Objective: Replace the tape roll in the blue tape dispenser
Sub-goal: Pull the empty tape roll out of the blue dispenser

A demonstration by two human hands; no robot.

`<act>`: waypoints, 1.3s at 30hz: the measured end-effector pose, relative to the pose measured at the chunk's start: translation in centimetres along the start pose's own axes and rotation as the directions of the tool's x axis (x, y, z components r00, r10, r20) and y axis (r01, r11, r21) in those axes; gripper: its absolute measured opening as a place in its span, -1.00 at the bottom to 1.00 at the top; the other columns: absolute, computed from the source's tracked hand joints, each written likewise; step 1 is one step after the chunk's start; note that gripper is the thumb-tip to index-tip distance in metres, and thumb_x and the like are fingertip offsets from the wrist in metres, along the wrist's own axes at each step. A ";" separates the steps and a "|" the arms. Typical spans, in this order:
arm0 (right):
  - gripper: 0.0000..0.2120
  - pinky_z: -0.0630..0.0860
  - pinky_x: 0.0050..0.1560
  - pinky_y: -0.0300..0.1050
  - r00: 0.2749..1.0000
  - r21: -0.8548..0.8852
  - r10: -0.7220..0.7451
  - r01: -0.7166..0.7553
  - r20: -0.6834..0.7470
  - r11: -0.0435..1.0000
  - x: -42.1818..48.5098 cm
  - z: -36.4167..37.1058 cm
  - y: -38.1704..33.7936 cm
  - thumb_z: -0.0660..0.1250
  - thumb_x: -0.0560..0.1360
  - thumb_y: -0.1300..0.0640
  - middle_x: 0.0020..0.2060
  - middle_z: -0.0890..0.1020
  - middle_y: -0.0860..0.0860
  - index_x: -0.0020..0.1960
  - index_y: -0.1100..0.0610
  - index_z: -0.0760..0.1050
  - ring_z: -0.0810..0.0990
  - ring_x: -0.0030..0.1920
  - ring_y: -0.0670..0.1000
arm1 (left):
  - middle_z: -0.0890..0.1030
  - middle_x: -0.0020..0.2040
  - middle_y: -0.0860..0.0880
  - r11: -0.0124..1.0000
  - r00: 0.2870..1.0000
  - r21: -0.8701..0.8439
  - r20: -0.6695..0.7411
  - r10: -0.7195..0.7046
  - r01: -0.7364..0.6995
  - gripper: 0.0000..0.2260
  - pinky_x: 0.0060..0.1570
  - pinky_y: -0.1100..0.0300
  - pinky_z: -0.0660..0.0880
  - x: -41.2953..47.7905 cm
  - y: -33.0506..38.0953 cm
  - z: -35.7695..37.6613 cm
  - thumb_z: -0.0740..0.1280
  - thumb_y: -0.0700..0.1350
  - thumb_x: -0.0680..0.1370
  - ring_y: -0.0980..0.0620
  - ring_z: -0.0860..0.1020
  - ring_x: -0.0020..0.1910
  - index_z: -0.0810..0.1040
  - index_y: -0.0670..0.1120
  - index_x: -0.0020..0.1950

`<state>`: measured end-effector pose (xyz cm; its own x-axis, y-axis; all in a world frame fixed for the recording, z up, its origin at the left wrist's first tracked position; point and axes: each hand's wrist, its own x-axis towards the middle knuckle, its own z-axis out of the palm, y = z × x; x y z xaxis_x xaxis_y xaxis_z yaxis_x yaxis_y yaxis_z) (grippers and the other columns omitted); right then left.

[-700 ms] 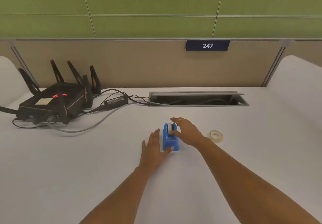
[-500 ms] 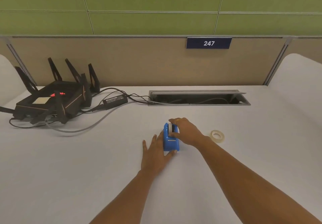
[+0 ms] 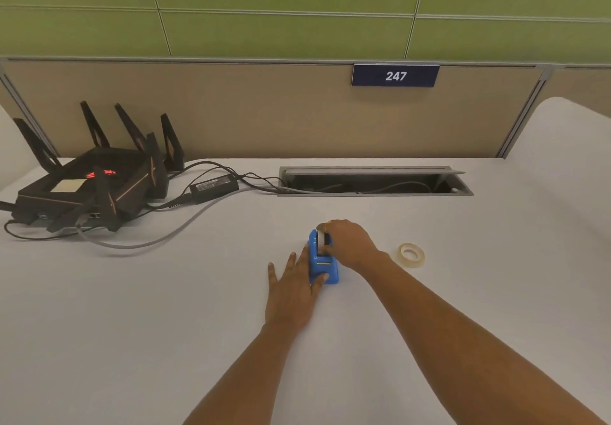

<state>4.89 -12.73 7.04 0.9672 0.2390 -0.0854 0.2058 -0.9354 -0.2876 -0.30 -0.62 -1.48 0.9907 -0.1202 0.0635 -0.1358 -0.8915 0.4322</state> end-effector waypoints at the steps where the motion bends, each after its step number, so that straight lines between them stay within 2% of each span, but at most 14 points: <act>1: -0.63 0.43 0.19 -0.05 1.000 -0.011 0.000 0.000 -0.005 1.000 0.1 0.0 0.0 0.29 0.49 0.10 0.16 0.56 0.14 0.27 0.16 0.40 0.52 0.11 0.13 | 0.18 0.50 0.04 1.000 1.000 -0.007 0.001 0.002 -0.002 -0.47 0.45 -0.09 -0.22 0.0 0.0 0.0 -0.05 0.18 0.57 0.07 0.04 0.50 -0.13 0.05 0.47; 16: -0.59 0.43 0.18 -0.04 0.999 0.016 0.015 -0.014 -0.034 1.000 0.2 -0.5 0.6 0.28 0.49 0.03 0.20 0.54 0.13 0.30 0.10 0.37 0.51 0.14 0.14 | 0.18 0.50 0.04 1.000 1.000 -0.017 0.028 -0.008 0.009 -0.45 0.45 -0.09 -0.24 -0.2 0.4 -0.6 -0.06 0.20 0.56 0.07 0.02 0.51 -0.13 0.05 0.48; 25: -0.68 0.46 0.08 -0.07 0.999 -0.023 0.000 -0.001 -0.050 1.000 0.0 -0.3 0.3 0.27 0.50 0.09 0.10 0.58 0.12 0.24 0.11 0.37 0.55 0.01 0.12 | 0.18 0.50 0.06 1.000 1.000 -0.003 0.021 -0.014 0.014 -0.45 0.46 -0.08 -0.23 -0.1 0.3 -0.4 -0.07 0.21 0.55 0.07 0.03 0.51 -0.13 0.05 0.47; 31: -0.66 0.46 0.03 -0.09 0.999 -0.033 -0.019 0.018 -0.033 0.999 0.2 -0.3 0.3 0.27 0.50 0.10 0.08 0.58 0.14 0.24 0.13 0.35 0.56 -0.03 0.13 | 0.18 0.50 0.06 1.000 1.000 0.005 0.021 -0.014 0.014 -0.46 0.46 -0.08 -0.22 0.0 0.3 -0.3 -0.08 0.21 0.55 0.07 0.03 0.51 -0.12 0.06 0.47; 39: -0.65 0.45 0.10 -0.05 1.000 -0.025 -0.018 0.018 0.015 1.000 0.6 -0.4 0.6 0.22 0.53 0.06 0.14 0.56 0.14 0.28 0.13 0.33 0.54 0.05 0.14 | 0.16 0.51 0.06 1.000 1.000 0.009 0.027 -0.016 0.016 -0.45 0.46 -0.09 -0.22 -0.2 0.4 -0.5 -0.07 0.21 0.56 0.07 0.02 0.51 -0.12 0.05 0.48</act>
<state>5.62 -13.25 7.17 0.9612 0.2593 -0.0944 0.2267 -0.9371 -0.2655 -0.58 -0.75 -0.86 0.9926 -0.1174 0.0323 -0.1200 -0.8971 0.4252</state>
